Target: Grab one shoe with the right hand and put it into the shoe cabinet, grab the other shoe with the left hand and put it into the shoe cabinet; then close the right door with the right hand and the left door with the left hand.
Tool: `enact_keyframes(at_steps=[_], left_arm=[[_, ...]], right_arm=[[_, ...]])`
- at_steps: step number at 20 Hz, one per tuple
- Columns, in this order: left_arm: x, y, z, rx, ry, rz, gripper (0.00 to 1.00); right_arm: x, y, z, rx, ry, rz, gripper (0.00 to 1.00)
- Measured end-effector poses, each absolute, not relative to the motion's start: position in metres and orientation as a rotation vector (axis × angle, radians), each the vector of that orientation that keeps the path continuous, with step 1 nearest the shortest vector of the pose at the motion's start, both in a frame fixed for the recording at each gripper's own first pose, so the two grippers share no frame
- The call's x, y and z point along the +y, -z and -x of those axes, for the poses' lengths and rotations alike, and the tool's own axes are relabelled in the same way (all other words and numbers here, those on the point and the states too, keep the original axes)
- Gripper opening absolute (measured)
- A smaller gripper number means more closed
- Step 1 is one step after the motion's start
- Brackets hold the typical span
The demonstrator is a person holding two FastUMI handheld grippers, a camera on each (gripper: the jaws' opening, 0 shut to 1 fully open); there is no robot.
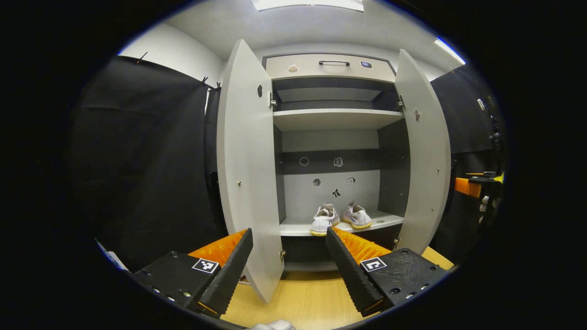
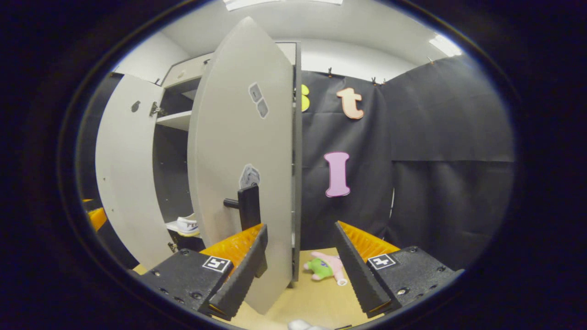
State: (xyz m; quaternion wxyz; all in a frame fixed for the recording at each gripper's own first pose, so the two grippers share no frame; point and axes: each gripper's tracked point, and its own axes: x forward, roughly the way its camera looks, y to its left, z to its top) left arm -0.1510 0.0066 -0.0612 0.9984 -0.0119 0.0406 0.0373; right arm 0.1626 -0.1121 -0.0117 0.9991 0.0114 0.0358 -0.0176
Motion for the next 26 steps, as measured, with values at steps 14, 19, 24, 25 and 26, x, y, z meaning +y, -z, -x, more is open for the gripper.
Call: enact_keyframes(at_steps=[14,19,24,25,26], left_arm=[[0.068,0.066,0.158,0.095,-0.148,0.031,0.96],[0.125,0.065,0.152,0.079,-0.226,0.026,0.96],[0.188,0.076,0.131,0.086,-0.307,0.008,0.96],[0.196,0.078,0.123,0.079,-0.306,0.005,0.96],[0.201,0.082,0.115,0.079,-0.302,0.007,0.96]], right_arm=[[-0.040,0.001,-0.153,0.059,-0.056,-0.059,1.00],[-0.022,0.018,-0.127,0.097,-0.060,-0.062,1.00],[0.005,0.050,-0.095,0.168,-0.071,-0.064,1.00],[0.011,0.056,-0.088,0.182,-0.075,-0.063,1.00],[0.014,0.060,-0.083,0.193,-0.072,-0.063,1.00]])
